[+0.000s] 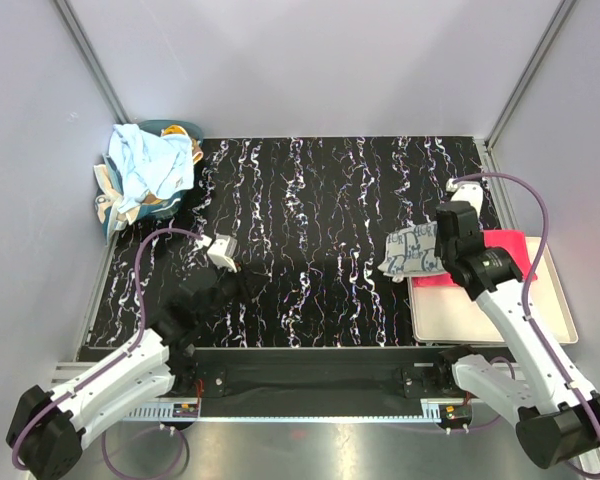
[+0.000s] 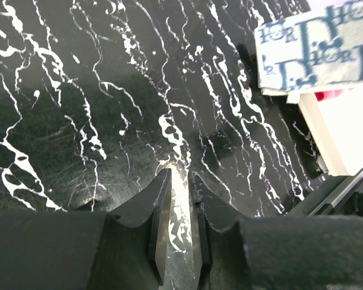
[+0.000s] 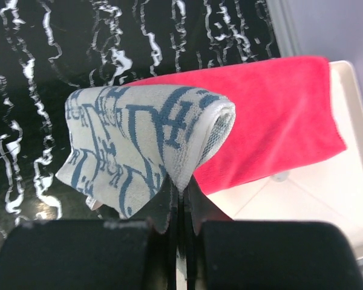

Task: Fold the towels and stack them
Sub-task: Neatly place the folded towel into the bin

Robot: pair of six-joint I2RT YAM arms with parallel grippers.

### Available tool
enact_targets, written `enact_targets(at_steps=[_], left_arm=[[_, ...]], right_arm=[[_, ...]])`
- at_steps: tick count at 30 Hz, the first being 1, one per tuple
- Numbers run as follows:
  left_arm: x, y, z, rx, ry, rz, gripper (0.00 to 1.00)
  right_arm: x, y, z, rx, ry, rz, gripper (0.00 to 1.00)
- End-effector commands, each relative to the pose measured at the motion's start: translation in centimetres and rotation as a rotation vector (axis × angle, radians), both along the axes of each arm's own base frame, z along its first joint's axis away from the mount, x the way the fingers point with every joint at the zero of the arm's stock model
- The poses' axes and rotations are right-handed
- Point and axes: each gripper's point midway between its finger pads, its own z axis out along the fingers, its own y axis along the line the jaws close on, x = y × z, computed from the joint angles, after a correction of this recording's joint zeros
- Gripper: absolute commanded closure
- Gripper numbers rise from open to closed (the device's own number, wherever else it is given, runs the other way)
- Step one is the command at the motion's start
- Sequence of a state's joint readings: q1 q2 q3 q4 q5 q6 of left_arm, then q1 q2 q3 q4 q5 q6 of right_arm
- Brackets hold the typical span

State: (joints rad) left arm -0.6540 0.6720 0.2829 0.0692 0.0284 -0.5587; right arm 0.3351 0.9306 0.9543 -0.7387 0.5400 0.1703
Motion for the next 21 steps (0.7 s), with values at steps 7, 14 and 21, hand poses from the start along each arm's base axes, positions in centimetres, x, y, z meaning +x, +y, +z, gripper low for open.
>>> enact_targets(at_steps=[7,14,21], left_arm=[[0.2,-0.1,1.0,-0.040,-0.061,0.003,0.78],[0.2,-0.1,0.5,-0.031,-0.053,0.003,0.78],[0.1,-0.2,0.2,-0.030,-0.046,-0.003,0.78]], right_arm=[[1.1,-4.6,4.4,-0.085,-0.064,-0.074,1.00],[1.3,-5.9,3.9,-0.078,-0.023,-0.082,1.00],[0.7,-7.5,3.5,-0.079,0.004,-0.101,1.00]])
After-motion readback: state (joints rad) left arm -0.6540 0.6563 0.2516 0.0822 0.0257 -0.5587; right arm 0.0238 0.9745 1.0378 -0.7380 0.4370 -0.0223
